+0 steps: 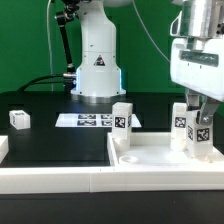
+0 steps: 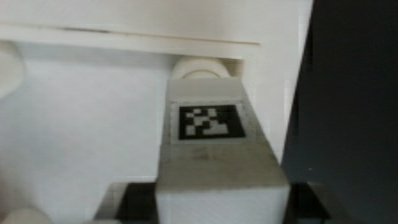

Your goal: Assemble square table

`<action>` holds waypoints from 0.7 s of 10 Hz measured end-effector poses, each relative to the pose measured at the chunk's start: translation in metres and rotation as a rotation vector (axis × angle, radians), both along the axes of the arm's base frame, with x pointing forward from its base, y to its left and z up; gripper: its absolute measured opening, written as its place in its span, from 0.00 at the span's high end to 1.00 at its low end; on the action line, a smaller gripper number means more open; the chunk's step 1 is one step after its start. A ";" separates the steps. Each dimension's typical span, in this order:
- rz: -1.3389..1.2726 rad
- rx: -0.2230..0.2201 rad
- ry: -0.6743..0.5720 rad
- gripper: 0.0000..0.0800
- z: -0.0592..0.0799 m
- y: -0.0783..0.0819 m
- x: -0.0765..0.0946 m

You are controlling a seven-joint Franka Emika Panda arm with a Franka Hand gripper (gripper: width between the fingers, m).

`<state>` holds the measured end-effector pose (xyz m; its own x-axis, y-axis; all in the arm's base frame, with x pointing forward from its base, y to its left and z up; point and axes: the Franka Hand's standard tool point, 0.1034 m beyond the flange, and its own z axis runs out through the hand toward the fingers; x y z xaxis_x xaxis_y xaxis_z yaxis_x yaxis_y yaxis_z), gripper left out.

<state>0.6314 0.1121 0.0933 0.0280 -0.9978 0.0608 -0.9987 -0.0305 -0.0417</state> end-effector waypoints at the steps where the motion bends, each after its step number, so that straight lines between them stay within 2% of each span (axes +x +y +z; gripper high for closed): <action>1: -0.097 0.003 -0.005 0.64 -0.001 0.005 -0.001; 3: -0.247 0.011 -0.019 0.64 -0.001 0.010 -0.002; 4: -0.296 0.029 -0.024 0.64 -0.001 0.015 -0.001; 6: -0.310 0.062 -0.020 0.64 -0.001 0.015 0.000; 7: -0.304 0.065 -0.019 0.64 -0.001 0.015 0.000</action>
Offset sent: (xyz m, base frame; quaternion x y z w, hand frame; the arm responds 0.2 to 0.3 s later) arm 0.0010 0.0091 -0.0044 0.0059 0.0007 0.3176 0.9482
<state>0.6315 0.1270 0.0919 -0.2731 -0.9620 -0.0055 -0.9606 0.2730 -0.0528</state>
